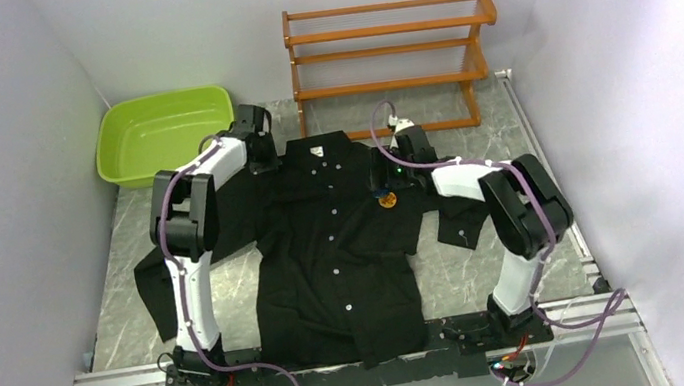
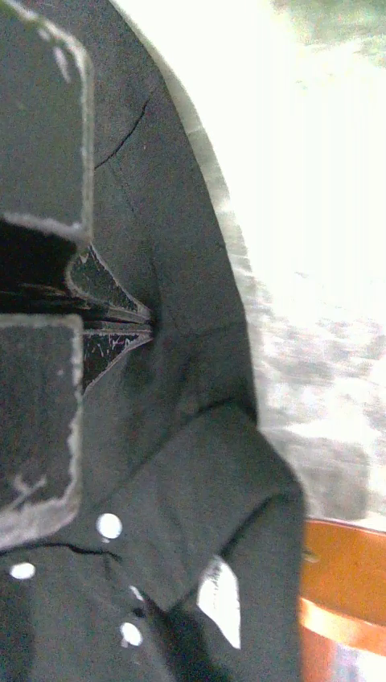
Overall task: Pin the brooch onto the clothing
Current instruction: Flatten out the clothes at the center of the board.
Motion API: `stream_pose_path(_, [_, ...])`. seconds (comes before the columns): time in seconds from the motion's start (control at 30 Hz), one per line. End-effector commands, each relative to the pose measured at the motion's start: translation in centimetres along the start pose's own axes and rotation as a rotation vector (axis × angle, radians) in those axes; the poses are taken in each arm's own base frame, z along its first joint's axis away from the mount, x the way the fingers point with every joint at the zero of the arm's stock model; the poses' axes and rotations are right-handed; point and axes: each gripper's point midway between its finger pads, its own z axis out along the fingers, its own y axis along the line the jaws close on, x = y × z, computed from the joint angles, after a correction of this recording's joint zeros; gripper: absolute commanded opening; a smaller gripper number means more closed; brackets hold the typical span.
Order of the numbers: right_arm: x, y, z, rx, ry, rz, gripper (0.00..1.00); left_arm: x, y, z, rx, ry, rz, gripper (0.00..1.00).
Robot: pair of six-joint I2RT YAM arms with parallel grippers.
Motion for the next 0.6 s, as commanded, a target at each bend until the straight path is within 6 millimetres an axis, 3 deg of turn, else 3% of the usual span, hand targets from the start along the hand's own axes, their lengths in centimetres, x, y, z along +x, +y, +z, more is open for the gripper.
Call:
stream_pose_path(0.0, [-4.0, 1.8, 2.8, -0.078, -0.113, -0.013, 0.93, 3.6, 3.6, 3.6, -0.178, 0.142, 0.051, 0.02])
stream_pose_path(0.2, [-3.9, 1.5, 5.5, -0.067, -0.089, -0.002, 0.94, 3.1, 4.8, 5.8, -0.232, 0.170, 0.071, 0.03])
stream_pose_path(0.33, [-4.6, 0.7, 6.3, -0.011, -0.088, 0.005, 0.96, 1.6, 5.6, 5.8, -0.252, 0.143, 0.033, 0.03])
stream_pose_path(0.43, [-5.2, 0.2, 6.3, 0.020, -0.073, -0.016, 0.98, -1.2, 5.0, 4.5, -0.226, 0.060, 0.040, 0.03])
stream_pose_path(0.5, [-6.1, 0.3, 5.5, 0.025, -0.090, -0.040, 0.99, -3.8, 3.4, 2.2, -0.167, -0.015, 0.070, 0.05])
stream_pose_path(0.57, [-7.3, 0.8, 3.8, 0.016, -0.120, -0.054, 1.00, -6.1, 1.0, -1.0, -0.085, -0.094, 0.101, 0.19])
